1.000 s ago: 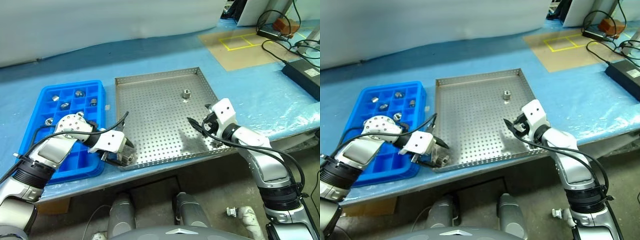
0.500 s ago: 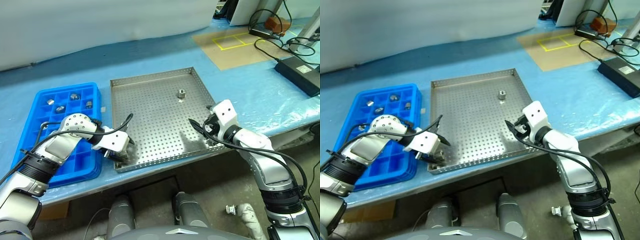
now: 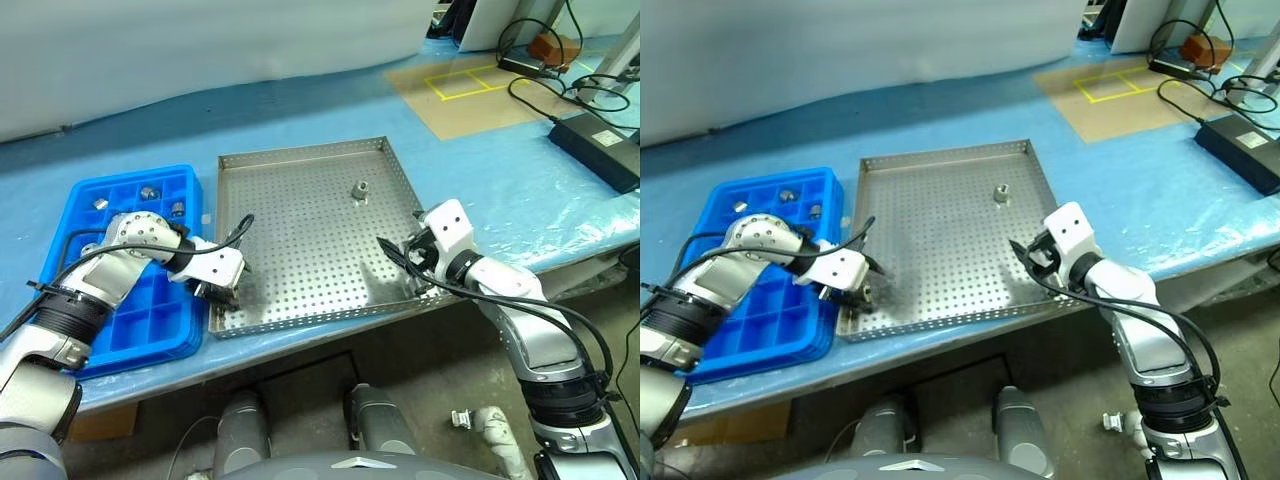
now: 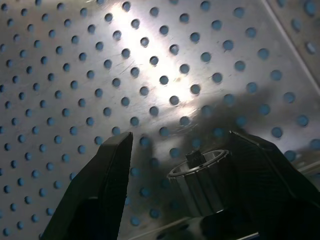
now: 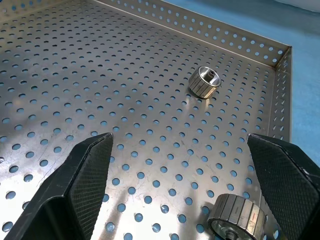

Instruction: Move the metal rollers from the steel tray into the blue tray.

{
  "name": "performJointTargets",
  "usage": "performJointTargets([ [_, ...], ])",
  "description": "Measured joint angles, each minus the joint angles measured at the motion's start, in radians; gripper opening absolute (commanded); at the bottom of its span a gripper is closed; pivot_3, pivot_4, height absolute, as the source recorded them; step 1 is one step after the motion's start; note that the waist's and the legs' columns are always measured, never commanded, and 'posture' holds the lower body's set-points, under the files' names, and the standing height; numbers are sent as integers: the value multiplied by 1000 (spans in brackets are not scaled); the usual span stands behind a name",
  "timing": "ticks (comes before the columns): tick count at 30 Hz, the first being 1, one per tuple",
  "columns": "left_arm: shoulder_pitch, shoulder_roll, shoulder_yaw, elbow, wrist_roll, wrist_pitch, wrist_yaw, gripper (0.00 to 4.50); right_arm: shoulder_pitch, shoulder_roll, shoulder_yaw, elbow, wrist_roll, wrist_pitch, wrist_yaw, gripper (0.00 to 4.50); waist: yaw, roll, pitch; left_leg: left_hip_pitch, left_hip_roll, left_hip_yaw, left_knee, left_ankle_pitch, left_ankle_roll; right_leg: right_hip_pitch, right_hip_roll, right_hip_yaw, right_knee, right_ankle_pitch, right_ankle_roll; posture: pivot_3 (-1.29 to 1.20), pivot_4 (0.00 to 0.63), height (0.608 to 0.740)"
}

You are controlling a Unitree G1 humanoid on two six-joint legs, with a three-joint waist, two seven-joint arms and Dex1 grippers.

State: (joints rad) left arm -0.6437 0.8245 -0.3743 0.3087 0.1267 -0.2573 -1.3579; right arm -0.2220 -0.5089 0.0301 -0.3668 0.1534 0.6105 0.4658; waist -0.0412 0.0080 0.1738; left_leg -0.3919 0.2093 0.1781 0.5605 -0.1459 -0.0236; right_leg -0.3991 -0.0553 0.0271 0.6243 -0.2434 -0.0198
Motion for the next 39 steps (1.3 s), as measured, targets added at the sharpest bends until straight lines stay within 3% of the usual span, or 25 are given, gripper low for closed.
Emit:
performJointTargets([
  [5, -29, -26, -4, 59, 47, -27, 52, 3248, 0, 0, 0, 1, -4, -1, 0, 4500, -2, 0, 0, -1, 0, 0, 0, 0, 0, 0, 0, 0, 0, 0, 0, -381, 150, 740],
  [14, -17, -26, 5, 11, 11, 40, 6, 3248, -12, 6, 8, 41, -10, -23, 3, 4500, 3, 0, 0, -3, 0, 0, 0, 0, 0, -2, 0, 0, 0, 0, 0, -349, 150, 740],
  [24, -250, -231, 142, 84, -70, 325, 234, 3248, -69, 48, 42, 124, -22, -83, 9, 4500, 31, -1, 0, -7, -2, 0, 2, 0, 0, -3, -2, 0, -1, 0, 0, -322, 150, 740],
  [27, -367, -256, 142, 190, -33, 333, 307, 3248, -81, 67, 56, 149, -29, -102, 9, 4500, 30, -1, 1, -9, -2, -1, 2, 0, 0, -5, -2, 0, -1, 0, 0, -320, 150, 740],
  [33, -582, -293, 86, 590, 147, 178, 586, 3248, -116, 94, 65, 189, -39, -137, 0, 4500, 28, -2, 1, -11, -3, -2, 3, 0, 0, -6, -1, 0, -2, 1, 1, -330, 150, 740],
  [39, -650, -293, 106, 790, 183, 102, 757, 3248, -126, 119, 65, 221, -47, -172, -16, 4500, 34, -4, 2, -13, -3, -3, 3, 0, 0, -6, -2, -1, -3, 4, 6, -308, 150, 740],
])
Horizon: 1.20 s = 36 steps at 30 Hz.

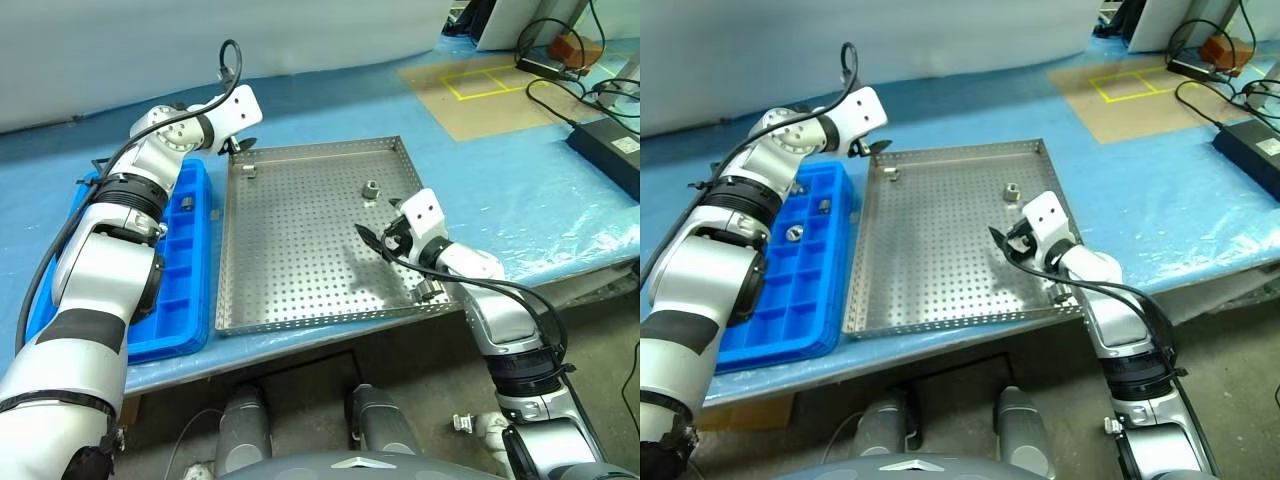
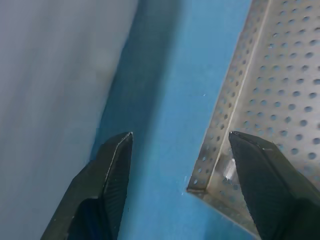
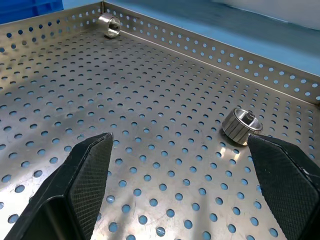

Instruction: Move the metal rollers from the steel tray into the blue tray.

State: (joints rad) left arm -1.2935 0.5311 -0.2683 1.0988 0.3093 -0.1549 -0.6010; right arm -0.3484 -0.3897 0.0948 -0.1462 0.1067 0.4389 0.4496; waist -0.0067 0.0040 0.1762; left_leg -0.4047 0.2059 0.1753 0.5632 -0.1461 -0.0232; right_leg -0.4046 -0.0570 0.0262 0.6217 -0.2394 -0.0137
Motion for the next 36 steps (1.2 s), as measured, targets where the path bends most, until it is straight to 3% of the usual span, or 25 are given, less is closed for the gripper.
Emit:
performJointTargets([
  [8, 10, 17, 166, 0, -101, -4, 139, 3248, -138, 83, 21, 153, -38, -96, -21, 4500, 0, -4, 2, 0, 1, 0, 2, 0, -1, -1, 0, -1, 1, -2, -3, -208, 150, 740],
  [14, 176, 37, 242, -144, -156, 97, 190, 3248, -281, 124, 34, 325, -59, -195, -12, 4500, 18, -4, 2, 0, 1, 0, 1, 0, 0, -1, 0, -1, 2, -2, -3, -156, 150, 740],
  [19, 290, -13, 257, -218, -169, 197, 258, 3248, -416, 210, 16, 533, -79, -272, -82, 4500, 38, -5, 3, -7, 2, -2, 3, 1, 0, -4, -1, -7, 3, -1, -3, -130, 150, 740],
  [28, 488, -101, 321, -567, -246, 391, 330, 3248, -677, 293, -3, 931, -129, -429, -175, 4500, 56, -5, 3, -11, 2, -3, 3, 0, 0, -5, -3, -12, 2, -1, -4, -81, 150, 740],
  [35, 549, -98, 322, -675, -253, 489, 325, 3248, -396, 199, 174, 534, -10, -255, 338, 4500, 60, -6, 3, -19, 3, -14, 4, 1, -1, -7, -3, -25, 2, 1, -1, -75, 150, 740],
  [36, 549, -98, 321, -681, -253, 491, 321, 3296, -393, 165, 185, 495, 2, -227, 398, 4098, 61, -6, 3, -19, 3, -15, 5, 1, -1, -6, -3, -25, 2, 1, -1, -74, 150, 740],
])
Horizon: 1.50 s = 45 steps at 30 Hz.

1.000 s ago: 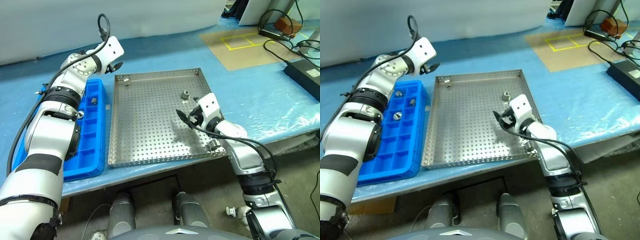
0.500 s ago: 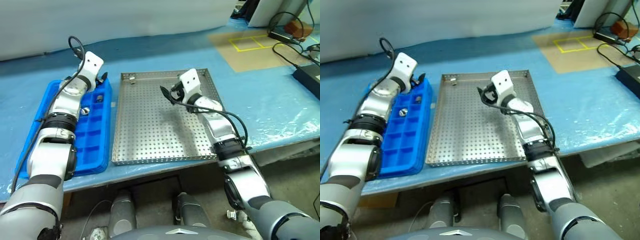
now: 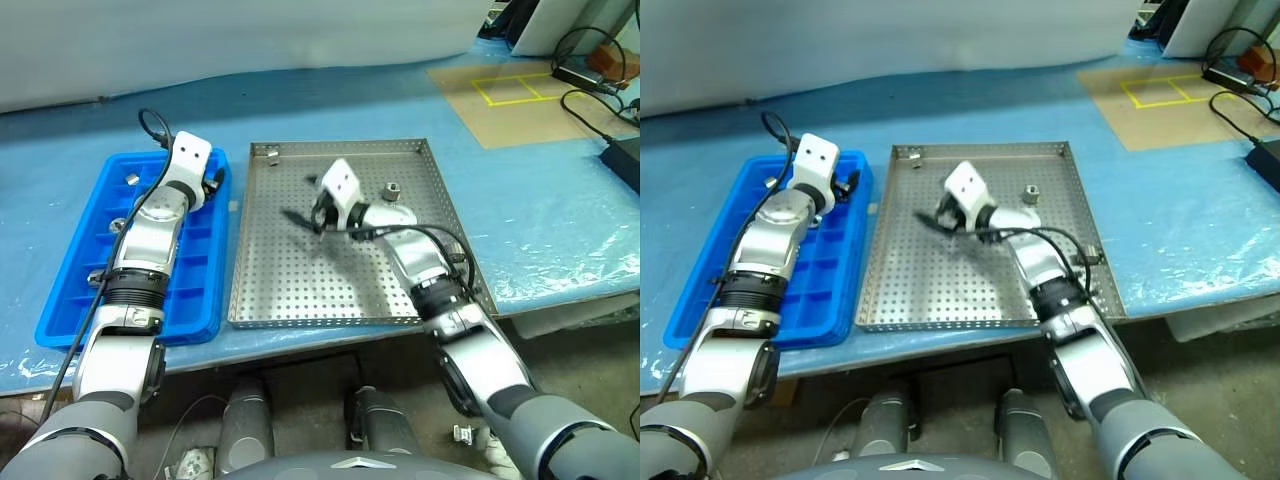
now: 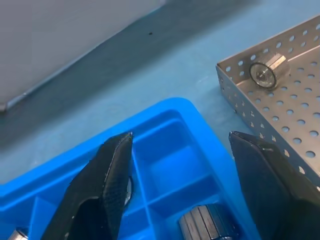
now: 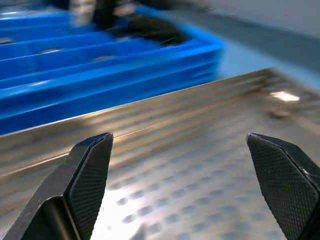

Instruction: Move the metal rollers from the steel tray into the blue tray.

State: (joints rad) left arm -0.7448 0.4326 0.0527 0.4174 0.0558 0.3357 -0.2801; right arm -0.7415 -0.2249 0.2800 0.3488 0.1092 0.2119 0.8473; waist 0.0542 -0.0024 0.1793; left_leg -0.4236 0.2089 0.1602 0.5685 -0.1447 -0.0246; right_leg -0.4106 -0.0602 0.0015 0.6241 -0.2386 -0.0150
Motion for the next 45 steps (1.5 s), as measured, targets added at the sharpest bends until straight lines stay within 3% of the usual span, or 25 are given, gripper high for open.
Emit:
performJointTargets([
  [4, 3, -1, 0, -15, -13, 1, -21, 3296, -18, -69, 1, -39, -9, 17, 75, 2870, 0, 0, 0, 5, 0, -3, 1, 3, -4, 4, 0, -1, 0, -3, -6, -63, 150, 740],
  [10, 62, -15, -2, -136, -51, 6, -65, 3296, -23, -34, 12, -2, -26, 5, 79, 799, -5, 0, 0, 5, 1, -4, 0, 4, -5, 4, 1, -1, 0, -2, -8, -35, 150, 740],
  [12, 85, -13, -2, -142, -52, 15, -65, 3296, -38, -21, 12, 46, -56, -23, 38, 799, -5, 0, 0, 4, 1, -4, -1, 4, -5, 3, 1, -1, 0, -2, -8, -26, 150, 740],
  [16, 101, -9, -3, -151, -53, 31, -64, 3296, -156, 6, 3, 309, -164, -112, -187, 799, -2, 0, 0, 2, 0, -4, -1, 5, -5, 1, 1, -2, 0, -2, -8, -8, 150, 740],
  [20, 111, -3, -3, -199, -53, 49, -64, 3296, -207, -20, -82, 444, -171, -120, -315, 799, 19, 0, 0, 2, 0, -4, -2, 4, -5, 2, 0, -2, -1, -2, -8, -8, 150, 740],
  [25, 137, -2, 0, -219, -54, 62, -60, 3296, -131, -98, -178, 473, -163, -133, -401, 1934, 35, 0, 0, 2, 0, -4, -4, 4, -4, 2, 1, -3, -1, -1, -5, -44, 150, 740],
  [32, 134, -49, -27, -210, -55, 60, -63, 3296, -106, -107, -277, 473, -145, -150, -536, 4321, 19, 1, 0, 3, 0, -4, -4, 5, -7, 0, 1, -2, 0, -3, -9, -67, 150, 740],
  [45, 100, -60, -57, -156, -54, 38, -84, 3296, -115, -127, -316, 516, -145, -160, -588, 4467, 14, 1, 0, 3, 0, -4, -5, 5, -6, 0, 1, -1, 0, -1, -6, -112, 150, 740],
])
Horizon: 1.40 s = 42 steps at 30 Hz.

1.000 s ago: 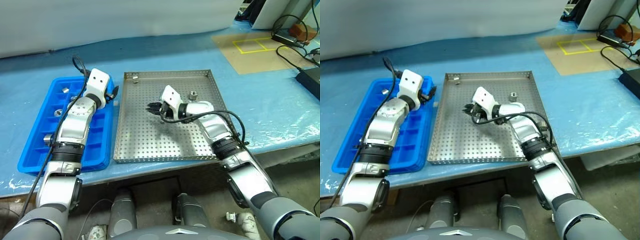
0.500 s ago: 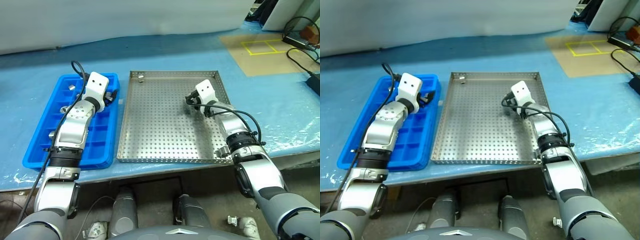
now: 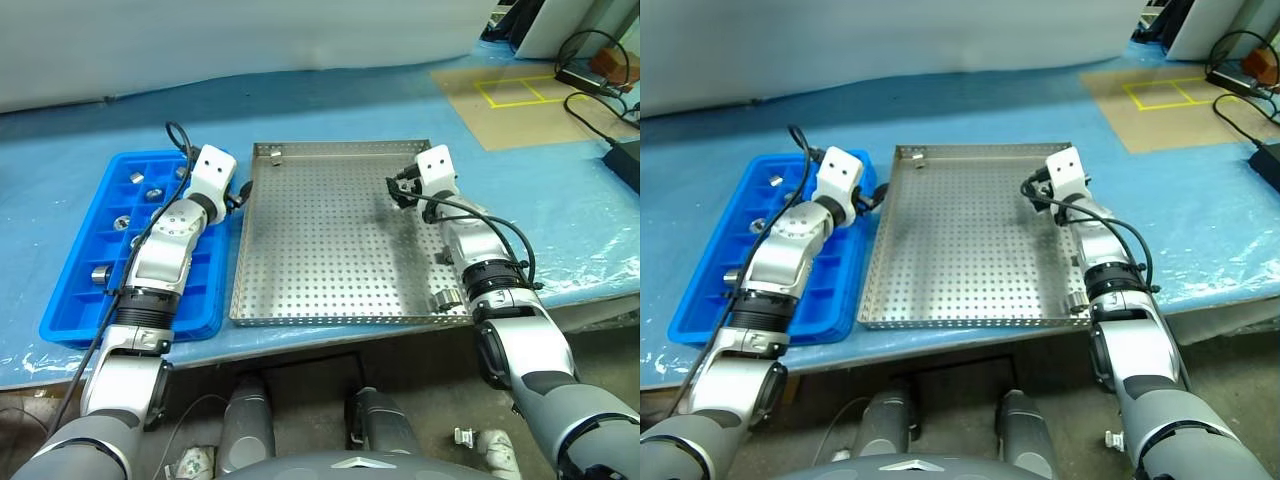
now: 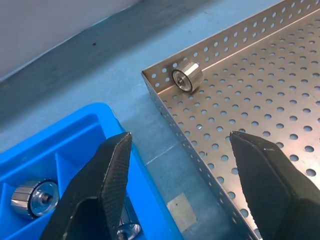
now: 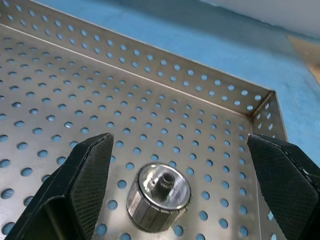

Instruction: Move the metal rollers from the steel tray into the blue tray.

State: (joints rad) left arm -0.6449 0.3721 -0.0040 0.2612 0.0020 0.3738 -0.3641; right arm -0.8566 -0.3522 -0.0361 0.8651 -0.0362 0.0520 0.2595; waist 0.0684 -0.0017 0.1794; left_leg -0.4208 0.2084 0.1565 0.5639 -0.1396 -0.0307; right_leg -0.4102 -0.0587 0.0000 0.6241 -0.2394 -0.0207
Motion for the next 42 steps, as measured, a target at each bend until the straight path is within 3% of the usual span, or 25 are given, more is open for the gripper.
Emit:
performJointTargets([
  [9, -2, -11, -19, -5, -9, -1, -49, 3296, 5, 1, -63, 30, 54, 3, -8, 4467, -1, 0, 0, 0, 0, 0, 0, 0, 0, 0, 0, 0, 0, -2, -3, -121, 150, 740],
  [15, -15, -53, -85, 0, -26, -59, -145, 3296, 91, -41, -82, -280, 178, 98, 183, 4467, 2, 0, 0, 0, 0, 0, 0, -1, 2, 1, 0, 0, -1, 1, 1, -176, 150, 740],
  [26, -134, -133, -103, 162, -14, -141, -148, 3296, 207, -39, -109, -439, 182, 197, 103, 4467, -37, 0, 0, 3, 0, 1, 1, -1, 2, 2, 0, 2, -1, -2, -3, -246, 150, 740],
  [35, -134, -128, -101, 170, -21, -145, -170, 3296, 196, 51, -83, -358, 175, 166, 86, 4467, -53, 0, 0, 3, 0, 2, 0, -1, 2, 2, 0, 2, -1, -2, -3, -230, 150, 740],
  [42, -104, -113, -80, 98, -62, -104, -211, 3296, 71, 80, -61, -148, 144, 59, 45, 4467, -50, 1, 0, 3, 0, 2, 0, -1, 3, 3, -1, 2, -1, -2, -3, -208, 150, 740],
])
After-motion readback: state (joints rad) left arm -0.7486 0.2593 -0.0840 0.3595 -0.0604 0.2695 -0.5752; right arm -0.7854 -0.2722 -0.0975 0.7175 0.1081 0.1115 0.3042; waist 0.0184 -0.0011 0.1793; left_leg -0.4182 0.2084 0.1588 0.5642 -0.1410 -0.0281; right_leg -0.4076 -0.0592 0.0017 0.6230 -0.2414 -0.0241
